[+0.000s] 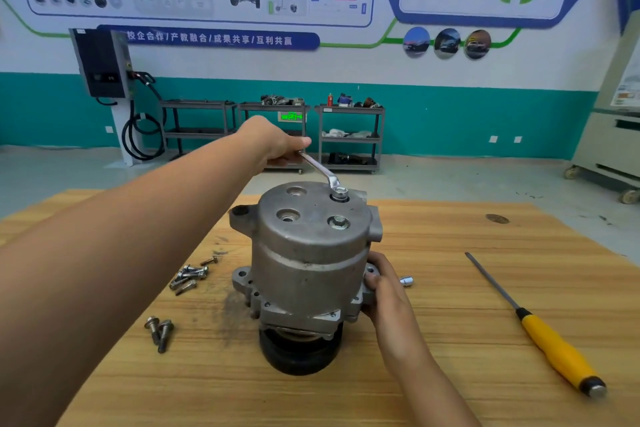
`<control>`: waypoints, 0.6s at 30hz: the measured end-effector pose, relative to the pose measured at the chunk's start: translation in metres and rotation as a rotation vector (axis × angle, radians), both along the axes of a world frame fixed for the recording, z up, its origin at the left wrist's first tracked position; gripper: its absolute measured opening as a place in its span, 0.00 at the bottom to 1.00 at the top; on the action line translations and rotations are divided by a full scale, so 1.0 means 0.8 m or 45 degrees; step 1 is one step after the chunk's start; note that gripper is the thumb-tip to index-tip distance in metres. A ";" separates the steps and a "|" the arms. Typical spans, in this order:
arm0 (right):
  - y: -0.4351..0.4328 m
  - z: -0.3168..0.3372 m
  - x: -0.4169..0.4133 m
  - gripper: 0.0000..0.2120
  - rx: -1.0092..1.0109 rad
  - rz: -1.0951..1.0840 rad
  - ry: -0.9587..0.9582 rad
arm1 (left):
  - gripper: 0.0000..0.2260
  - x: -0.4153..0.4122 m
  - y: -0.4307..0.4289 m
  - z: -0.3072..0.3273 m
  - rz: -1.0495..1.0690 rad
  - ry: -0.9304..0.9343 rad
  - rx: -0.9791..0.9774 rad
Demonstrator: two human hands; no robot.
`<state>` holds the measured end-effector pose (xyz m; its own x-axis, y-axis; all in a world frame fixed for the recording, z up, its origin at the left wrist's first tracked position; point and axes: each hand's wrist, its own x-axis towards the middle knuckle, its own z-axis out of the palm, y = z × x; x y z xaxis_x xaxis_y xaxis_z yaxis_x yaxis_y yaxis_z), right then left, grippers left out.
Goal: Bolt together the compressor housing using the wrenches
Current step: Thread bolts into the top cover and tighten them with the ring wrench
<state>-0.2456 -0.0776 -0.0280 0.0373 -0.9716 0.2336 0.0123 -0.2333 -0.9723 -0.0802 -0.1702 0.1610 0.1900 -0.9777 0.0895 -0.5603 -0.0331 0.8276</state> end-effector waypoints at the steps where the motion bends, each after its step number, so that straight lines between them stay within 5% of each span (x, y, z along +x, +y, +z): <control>1: 0.000 -0.001 -0.001 0.17 0.012 0.002 0.020 | 0.17 -0.009 -0.002 0.004 -0.020 -0.139 -0.001; 6: -0.002 -0.003 -0.002 0.19 0.048 0.027 0.086 | 0.15 -0.058 -0.007 0.016 -0.036 -0.828 -0.153; 13: -0.007 -0.004 -0.002 0.19 0.036 0.041 0.089 | 0.06 -0.124 0.016 -0.004 -0.440 -1.058 -0.221; 18: -0.014 -0.005 -0.004 0.17 0.019 0.061 -0.013 | 0.22 -0.158 0.085 -0.033 -0.780 -1.273 -0.504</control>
